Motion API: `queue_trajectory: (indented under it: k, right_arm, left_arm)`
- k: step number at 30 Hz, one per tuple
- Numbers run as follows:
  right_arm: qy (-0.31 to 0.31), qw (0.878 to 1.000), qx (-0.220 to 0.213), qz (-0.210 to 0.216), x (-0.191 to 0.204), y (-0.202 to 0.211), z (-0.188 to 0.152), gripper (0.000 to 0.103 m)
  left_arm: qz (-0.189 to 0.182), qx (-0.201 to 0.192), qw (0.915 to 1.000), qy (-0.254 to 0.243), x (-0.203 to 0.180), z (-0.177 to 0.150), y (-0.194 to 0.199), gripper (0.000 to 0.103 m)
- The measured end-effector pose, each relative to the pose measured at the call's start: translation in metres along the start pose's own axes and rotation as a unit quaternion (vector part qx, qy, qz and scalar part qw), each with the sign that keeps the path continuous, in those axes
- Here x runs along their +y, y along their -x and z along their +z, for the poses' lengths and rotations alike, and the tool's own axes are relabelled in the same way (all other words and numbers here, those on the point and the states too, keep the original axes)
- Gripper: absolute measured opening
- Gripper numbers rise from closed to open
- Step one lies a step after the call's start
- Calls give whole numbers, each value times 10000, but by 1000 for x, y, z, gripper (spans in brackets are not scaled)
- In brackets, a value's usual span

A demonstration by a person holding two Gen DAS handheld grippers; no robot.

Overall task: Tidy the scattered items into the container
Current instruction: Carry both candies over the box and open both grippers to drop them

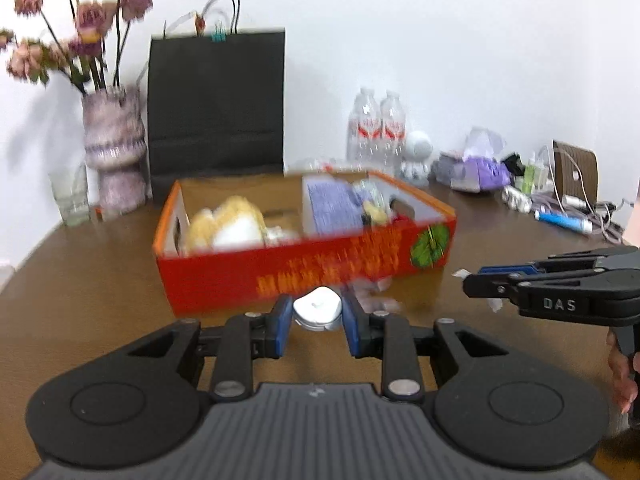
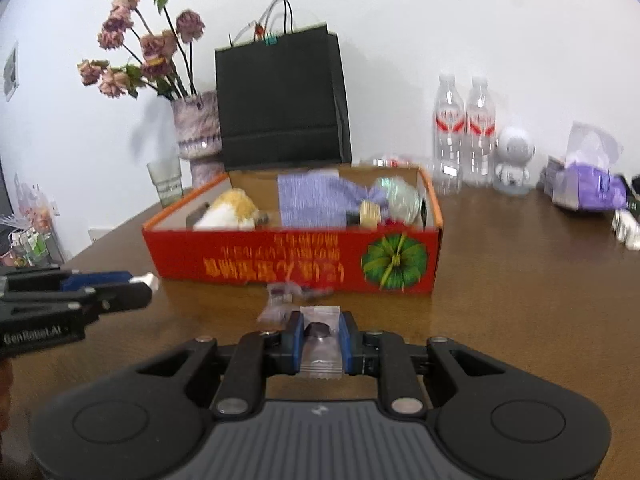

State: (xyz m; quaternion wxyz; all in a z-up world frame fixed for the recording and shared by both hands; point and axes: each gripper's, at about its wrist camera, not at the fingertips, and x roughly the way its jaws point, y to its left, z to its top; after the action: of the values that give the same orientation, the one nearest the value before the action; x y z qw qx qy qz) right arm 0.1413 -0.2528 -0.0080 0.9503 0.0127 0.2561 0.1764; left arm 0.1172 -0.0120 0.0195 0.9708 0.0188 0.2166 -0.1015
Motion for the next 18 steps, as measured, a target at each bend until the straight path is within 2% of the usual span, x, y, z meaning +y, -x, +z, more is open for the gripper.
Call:
queue_trajectory:
  k: [2,4,7,10,16,17,18]
  right_arm:
    - [112,9999,-129,-16,-4,1,17,17]
    - [329,9986,-342,-218,-5,-2,40,17]
    - [420,9973,-491,-352,-9,-21,76,17]
    - [413,9975,-368,-444,-14,-58,97,17]
    - [146,9992,6,-382,-32,-125,104,19]
    - [148,9992,49,-366,-34,-132,104,24]
    - [135,9993,95,-337,-36,-138,104,43]
  left_arm:
    - [83,-260,9996,-116,6,23,0,28]
    - [136,-501,9985,-152,10,48,-6,28]
    - [123,-675,9976,-72,12,70,-28,28]
    - [129,-623,9980,36,13,76,-62,28]
    - [224,-239,9989,340,31,75,-135,29]
    - [266,-253,9987,342,34,74,-146,35]
    - [314,-304,9985,338,36,73,-153,53]
